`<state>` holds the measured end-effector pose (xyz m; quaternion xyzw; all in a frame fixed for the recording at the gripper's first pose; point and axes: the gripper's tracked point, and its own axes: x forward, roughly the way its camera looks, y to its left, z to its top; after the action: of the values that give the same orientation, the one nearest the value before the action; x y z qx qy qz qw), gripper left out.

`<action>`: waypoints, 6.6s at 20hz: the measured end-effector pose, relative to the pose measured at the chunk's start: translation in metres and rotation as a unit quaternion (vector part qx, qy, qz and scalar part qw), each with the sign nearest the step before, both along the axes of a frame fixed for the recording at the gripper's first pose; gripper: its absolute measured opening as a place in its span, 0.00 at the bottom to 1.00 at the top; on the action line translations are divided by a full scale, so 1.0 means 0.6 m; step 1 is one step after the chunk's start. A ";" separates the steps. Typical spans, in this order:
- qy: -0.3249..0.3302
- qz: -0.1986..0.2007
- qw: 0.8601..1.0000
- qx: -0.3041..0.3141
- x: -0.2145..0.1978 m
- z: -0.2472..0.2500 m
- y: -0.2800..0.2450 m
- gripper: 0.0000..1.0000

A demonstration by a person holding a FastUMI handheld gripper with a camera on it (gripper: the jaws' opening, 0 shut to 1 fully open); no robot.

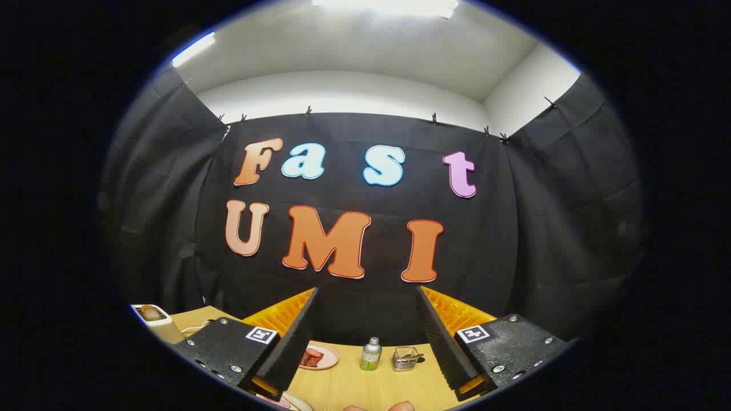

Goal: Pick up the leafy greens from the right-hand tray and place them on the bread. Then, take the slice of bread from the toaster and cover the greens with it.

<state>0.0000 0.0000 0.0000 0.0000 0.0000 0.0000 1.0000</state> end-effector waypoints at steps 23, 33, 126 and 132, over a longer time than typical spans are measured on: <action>0.153 0.006 0.988 -0.022 -0.019 -0.198 -0.015 0.99; 0.454 0.058 0.889 -0.002 -0.153 -0.513 -0.004 0.99; 0.493 0.311 0.813 0.003 -0.166 -0.464 0.445 0.90; 0.493 0.316 0.810 0.031 -0.142 -0.371 0.548 0.96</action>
<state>-0.0851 0.3286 -0.2226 0.0305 0.4925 0.3165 0.8101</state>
